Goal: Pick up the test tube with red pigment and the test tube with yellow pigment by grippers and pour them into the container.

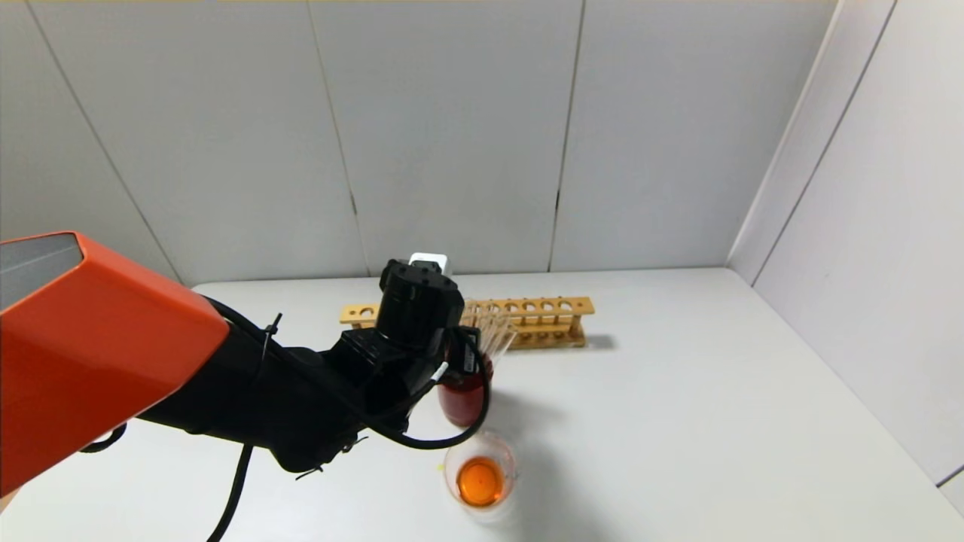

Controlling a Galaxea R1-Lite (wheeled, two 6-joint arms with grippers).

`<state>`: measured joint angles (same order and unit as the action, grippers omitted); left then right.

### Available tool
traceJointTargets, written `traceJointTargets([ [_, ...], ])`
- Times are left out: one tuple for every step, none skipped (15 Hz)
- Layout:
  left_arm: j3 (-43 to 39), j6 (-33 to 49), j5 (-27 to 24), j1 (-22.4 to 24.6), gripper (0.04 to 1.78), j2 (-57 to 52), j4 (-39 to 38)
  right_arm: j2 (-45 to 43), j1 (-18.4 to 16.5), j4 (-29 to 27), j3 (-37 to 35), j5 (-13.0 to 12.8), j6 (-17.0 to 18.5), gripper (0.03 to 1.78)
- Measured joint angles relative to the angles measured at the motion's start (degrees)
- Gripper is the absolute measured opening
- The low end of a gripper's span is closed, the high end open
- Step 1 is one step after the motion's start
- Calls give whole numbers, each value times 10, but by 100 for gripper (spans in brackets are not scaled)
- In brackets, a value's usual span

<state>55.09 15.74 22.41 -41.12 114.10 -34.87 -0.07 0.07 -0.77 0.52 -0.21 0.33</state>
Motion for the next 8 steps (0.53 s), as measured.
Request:
traceJointTargets([
  [0,-1,0,-1,65,-1,0,0,0,0,0,0,0,174],
  [0,-2,2,-2,82,-2,0,0,0,0,0,0,0,174],
  [0,-4,4,-3,99,-4,0,0,0,0,0,0,0,174],
  [0,-7,6,-3,117,-7,1,0,0,0,0,0,0,174],
  [1,-16,8,-4,134,-12,1,0,0,0,0,0,0,174],
  [3,-30,13,-3,146,-20,1,0,0,0,0,0,0,174],
  [4,-46,22,-2,156,-34,4,0,0,0,0,0,0,174],
  [5,-69,37,-1,165,-54,7,0,0,0,0,0,0,174],
])
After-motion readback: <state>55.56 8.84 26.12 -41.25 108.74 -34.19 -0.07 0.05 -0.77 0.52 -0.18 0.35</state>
